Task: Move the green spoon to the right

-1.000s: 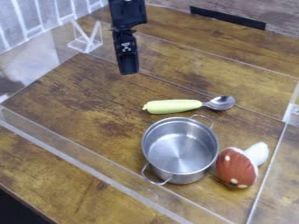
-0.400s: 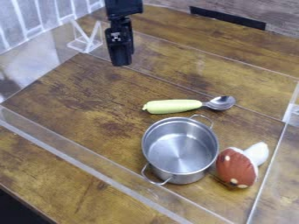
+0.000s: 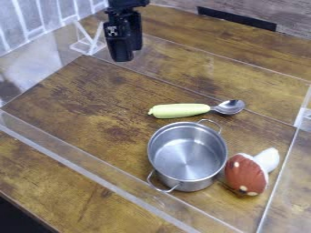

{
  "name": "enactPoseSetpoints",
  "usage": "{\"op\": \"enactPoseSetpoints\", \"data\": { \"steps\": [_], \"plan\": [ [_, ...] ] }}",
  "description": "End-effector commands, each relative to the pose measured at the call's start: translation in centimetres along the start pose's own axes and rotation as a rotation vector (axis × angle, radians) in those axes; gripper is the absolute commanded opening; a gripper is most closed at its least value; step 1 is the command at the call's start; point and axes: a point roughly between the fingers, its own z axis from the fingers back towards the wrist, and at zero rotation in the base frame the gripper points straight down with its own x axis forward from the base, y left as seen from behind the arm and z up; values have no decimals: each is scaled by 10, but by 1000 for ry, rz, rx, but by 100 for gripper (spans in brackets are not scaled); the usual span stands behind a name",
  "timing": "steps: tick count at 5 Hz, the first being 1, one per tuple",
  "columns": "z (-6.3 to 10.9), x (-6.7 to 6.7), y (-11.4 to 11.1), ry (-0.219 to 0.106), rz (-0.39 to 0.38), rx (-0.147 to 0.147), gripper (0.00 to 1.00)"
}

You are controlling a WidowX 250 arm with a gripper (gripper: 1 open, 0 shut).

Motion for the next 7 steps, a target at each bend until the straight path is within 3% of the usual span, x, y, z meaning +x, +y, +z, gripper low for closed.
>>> {"op": "enactPoseSetpoints", "data": {
  "steps": [1, 2, 4, 5, 7],
  "plan": [
    [28, -7, -6, -26, -23, 77, 100],
    [27, -10, -8, -32, -40, 69, 100],
    [19, -2, -6, -50, 8, 68, 100],
    [8, -3, -10, -54, -3, 59, 100],
    [2, -2, -31, -79, 153, 93, 100]
  ]
}}
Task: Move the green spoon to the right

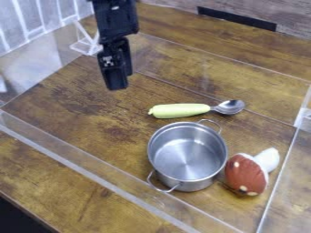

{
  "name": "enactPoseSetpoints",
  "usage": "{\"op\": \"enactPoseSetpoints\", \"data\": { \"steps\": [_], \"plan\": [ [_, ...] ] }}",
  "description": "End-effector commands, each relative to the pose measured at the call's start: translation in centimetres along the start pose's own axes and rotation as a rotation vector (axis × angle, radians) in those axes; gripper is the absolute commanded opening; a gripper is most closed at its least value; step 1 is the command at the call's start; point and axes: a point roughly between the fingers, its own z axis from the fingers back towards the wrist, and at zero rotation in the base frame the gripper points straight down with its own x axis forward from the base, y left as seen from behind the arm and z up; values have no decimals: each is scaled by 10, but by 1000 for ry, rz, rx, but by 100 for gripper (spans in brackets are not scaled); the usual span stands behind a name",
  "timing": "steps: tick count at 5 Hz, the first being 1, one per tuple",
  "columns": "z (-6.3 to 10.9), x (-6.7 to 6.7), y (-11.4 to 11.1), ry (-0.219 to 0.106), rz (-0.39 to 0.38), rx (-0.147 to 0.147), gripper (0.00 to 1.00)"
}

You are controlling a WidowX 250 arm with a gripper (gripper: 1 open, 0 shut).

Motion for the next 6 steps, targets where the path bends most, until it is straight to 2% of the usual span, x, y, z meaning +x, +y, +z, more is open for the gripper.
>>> {"op": "enactPoseSetpoints", "data": {
  "steps": [1, 2, 3, 4, 5, 6],
  "plan": [
    [38, -8, -1, -27, -16, 102, 100],
    [51, -26, 6, -21, 5, 128, 100],
    [69, -42, 11, -17, 143, 189, 100],
    [78, -46, 10, -27, 229, 228, 100],
    [75, -44, 10, -31, 207, 244, 0],
    [70, -44, 11, -40, 186, 252, 100]
  ]
}}
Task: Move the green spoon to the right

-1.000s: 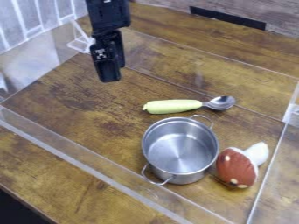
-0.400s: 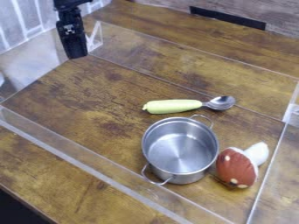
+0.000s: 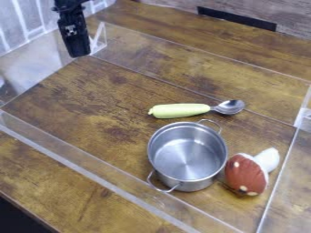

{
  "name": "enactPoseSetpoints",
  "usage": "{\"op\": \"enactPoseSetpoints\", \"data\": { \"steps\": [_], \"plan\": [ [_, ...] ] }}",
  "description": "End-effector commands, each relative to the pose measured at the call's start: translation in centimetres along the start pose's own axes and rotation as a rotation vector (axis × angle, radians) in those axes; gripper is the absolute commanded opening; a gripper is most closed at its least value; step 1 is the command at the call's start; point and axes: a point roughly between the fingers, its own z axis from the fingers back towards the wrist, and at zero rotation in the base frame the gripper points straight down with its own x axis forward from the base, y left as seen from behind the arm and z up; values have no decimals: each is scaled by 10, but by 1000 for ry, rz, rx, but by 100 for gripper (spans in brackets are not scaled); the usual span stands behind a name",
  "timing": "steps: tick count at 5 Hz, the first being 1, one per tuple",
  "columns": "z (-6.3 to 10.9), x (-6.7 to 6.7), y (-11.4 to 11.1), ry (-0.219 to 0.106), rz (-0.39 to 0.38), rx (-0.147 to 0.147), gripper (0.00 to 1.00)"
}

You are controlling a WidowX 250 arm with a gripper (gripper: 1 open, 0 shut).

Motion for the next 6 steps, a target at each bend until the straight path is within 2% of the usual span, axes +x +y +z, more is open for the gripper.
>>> {"op": "enactPoseSetpoints", "data": {
  "steps": [1, 2, 3, 5, 6],
  "plan": [
    [30, 2, -16, -56, -1, 100, 0],
    [20, 2, -24, -64, 0, 125, 100],
    [24, 3, -28, -66, 16, 170, 0],
    [17, -2, -3, -72, 26, 213, 0],
    [19, 0, 1, -81, -2, 223, 0]
  ]
}}
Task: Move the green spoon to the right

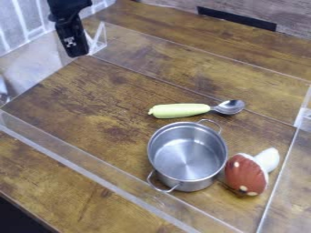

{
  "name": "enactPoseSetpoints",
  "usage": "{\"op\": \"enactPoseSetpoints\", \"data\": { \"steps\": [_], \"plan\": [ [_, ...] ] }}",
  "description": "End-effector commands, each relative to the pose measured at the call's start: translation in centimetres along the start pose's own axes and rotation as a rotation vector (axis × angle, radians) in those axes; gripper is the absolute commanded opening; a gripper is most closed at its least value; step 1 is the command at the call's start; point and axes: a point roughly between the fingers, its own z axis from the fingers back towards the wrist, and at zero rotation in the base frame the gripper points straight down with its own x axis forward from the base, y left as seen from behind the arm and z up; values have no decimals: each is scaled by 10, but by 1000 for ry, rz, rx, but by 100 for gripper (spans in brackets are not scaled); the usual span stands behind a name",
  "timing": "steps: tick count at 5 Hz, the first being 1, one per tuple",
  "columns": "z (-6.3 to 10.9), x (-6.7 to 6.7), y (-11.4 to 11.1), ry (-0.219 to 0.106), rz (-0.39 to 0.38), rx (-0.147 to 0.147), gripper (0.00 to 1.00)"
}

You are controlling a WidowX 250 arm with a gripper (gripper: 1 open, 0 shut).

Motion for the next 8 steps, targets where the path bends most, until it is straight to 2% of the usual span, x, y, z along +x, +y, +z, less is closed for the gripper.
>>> {"op": "enactPoseSetpoints", "data": {
  "steps": [1, 3, 4, 5, 6, 7, 8],
  "plan": [
    [13, 1, 9, -46, -28, 62, 0],
    [10, -11, 15, -56, 129, 124, 0],
    [13, -12, 22, -64, 204, 156, 0],
    [15, -11, 29, -73, 276, 188, 0],
    [19, 1, 27, -96, 315, 207, 0],
    [12, -3, 41, -97, 317, 200, 100],
    [3, -8, 39, -87, 312, 178, 100]
  ]
}}
